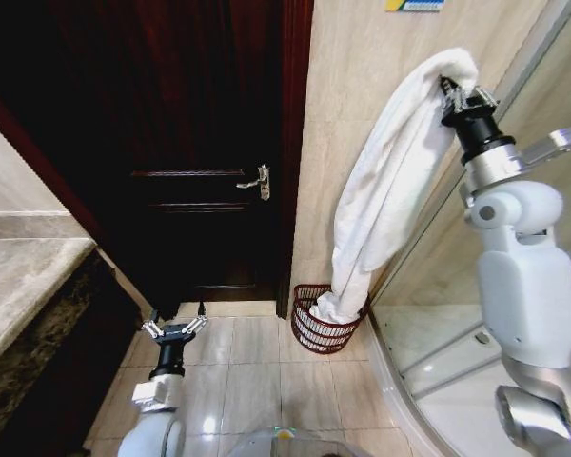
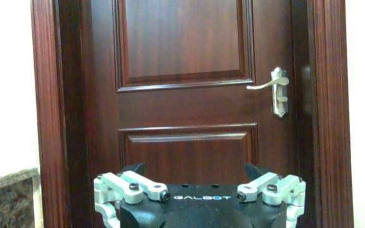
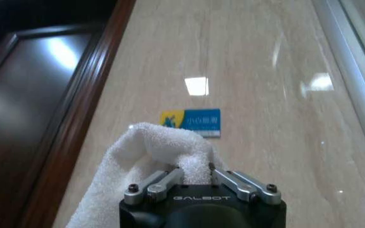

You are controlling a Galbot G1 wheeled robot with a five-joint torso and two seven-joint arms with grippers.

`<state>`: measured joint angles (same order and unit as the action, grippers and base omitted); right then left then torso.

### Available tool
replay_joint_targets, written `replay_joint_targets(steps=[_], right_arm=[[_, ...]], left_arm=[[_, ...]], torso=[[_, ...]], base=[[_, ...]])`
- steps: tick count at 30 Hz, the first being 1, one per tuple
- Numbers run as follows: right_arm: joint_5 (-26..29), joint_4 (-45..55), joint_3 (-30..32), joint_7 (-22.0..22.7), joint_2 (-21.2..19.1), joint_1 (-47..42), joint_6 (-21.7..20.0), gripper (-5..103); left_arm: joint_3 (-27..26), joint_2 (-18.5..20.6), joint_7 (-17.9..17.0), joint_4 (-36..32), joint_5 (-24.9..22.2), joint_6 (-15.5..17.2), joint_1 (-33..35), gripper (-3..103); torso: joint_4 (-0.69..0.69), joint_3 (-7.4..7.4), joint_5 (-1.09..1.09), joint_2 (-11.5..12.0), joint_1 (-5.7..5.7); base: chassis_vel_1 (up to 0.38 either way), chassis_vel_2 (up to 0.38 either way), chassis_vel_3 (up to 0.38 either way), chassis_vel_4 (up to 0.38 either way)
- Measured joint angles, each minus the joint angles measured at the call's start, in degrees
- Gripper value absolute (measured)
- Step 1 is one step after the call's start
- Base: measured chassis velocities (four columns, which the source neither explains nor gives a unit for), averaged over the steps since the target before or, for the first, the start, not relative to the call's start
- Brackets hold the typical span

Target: Discard the used towel into the hamper.

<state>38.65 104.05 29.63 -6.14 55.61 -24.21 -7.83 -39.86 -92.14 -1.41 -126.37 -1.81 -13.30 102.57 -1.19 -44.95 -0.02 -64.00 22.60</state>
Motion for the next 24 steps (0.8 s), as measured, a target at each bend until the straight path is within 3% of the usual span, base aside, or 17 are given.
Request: replay_joint_targets(steps=[7, 15, 18, 20, 21, 24], right_arm=[[-4.1, -0.1, 0.0, -0.8, 2.5, -6.8, 1.3, 7], [-11.9, -1.9, -0.5, -3.3, 8.2, -18.7, 5.6, 7], [-20.1, -5.5, -0.4, -4.8, 11.8, -25.0, 8.7, 7], [-20.8, -5.9, -0.4, -4.9, 12.1, -25.5, 9.1, 7], [-24.5, -8.4, 0.0, -5.0, 13.8, -27.7, 11.1, 7], [-27.6, -12.0, 0.4, -4.4, 15.6, -29.6, 12.8, 7]], left_arm=[[-0.3, 0.0, -0.1, 0.3, -0.1, -1.1, 0.3, 100], [-0.5, 0.0, -0.6, 1.1, -0.2, -2.5, 0.6, 100], [-0.8, 0.0, -1.0, 1.5, -0.6, -2.9, 0.5, 100], [-0.8, 0.0, -1.0, 1.5, -0.7, -2.9, 0.5, 100], [-0.9, 0.0, -1.0, 1.7, -1.0, -3.1, 0.6, 100], [-1.0, 0.0, -1.0, 2.0, -1.2, -3.6, 0.6, 100]], torso=[[0.01, 0.00, 0.03, 0.0, 0.00], [0.00, 0.00, 0.03, 0.0, 0.00], [0.01, 0.00, 0.03, 0.0, 0.00], [0.01, 0.00, 0.03, 0.0, 0.00], [0.01, 0.01, 0.01, 0.0, 0.00], [0.01, 0.01, 0.02, 0.0, 0.00]], base=[[0.000, 0.000, 0.000, 0.000], [0.000, 0.000, 0.000, 0.000], [0.000, 0.000, 0.000, 0.000], [0.000, 0.000, 0.000, 0.000], [0.000, 0.000, 0.000, 0.000], [0.000, 0.000, 0.000, 0.000]])
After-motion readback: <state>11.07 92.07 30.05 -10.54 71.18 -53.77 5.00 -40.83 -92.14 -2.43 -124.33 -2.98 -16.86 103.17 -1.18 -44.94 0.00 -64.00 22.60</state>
